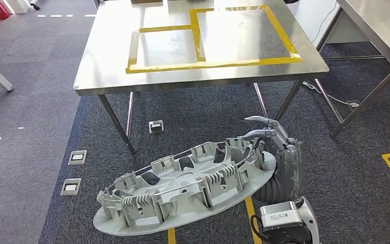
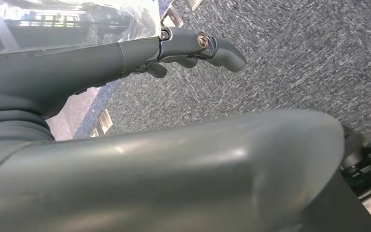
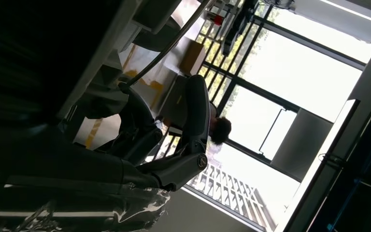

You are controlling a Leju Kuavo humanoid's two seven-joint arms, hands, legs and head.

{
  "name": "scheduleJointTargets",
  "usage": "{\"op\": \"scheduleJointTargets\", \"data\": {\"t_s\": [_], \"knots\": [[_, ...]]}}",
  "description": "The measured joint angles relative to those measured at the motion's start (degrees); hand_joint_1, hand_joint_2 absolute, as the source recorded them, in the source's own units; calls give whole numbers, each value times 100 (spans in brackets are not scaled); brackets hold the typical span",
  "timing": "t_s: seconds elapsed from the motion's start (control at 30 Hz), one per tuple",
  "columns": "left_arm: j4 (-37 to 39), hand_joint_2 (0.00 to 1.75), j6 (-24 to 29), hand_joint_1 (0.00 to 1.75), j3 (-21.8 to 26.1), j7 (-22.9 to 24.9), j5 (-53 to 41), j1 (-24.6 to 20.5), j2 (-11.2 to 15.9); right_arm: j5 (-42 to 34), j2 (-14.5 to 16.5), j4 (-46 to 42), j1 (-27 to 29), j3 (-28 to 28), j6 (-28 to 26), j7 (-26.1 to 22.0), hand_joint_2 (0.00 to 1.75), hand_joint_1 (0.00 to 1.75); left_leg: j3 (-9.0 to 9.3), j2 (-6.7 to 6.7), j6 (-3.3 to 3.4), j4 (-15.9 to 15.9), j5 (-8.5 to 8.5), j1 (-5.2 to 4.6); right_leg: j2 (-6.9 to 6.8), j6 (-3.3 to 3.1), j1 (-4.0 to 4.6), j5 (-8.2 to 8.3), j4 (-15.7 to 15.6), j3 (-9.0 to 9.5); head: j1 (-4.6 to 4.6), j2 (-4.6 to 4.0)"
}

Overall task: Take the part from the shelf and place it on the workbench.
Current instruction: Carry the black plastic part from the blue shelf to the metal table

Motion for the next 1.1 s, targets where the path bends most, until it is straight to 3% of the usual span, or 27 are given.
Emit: {"op": "scheduleJointTargets", "data": {"t_s": [0.33, 1.1], "knots": [[0, 175, 0, 0, 0, 1, -3, -1, -1, 0, 0, 17, -1, 5, 4, 16, 175, 175, 1, 0, -52, -10, -5, 4, -1, -7, 2, -4, 0, 8, -3, 0], [0, 175, 2, 0, 0, 3, -3, -10, -1, 8, 0, 67, -25, 20, 46, 50, 175, 175, 3, 0, -51, -8, -9, -5, -1, -3, -8, -1, -10, 13, -3, 0]]}}
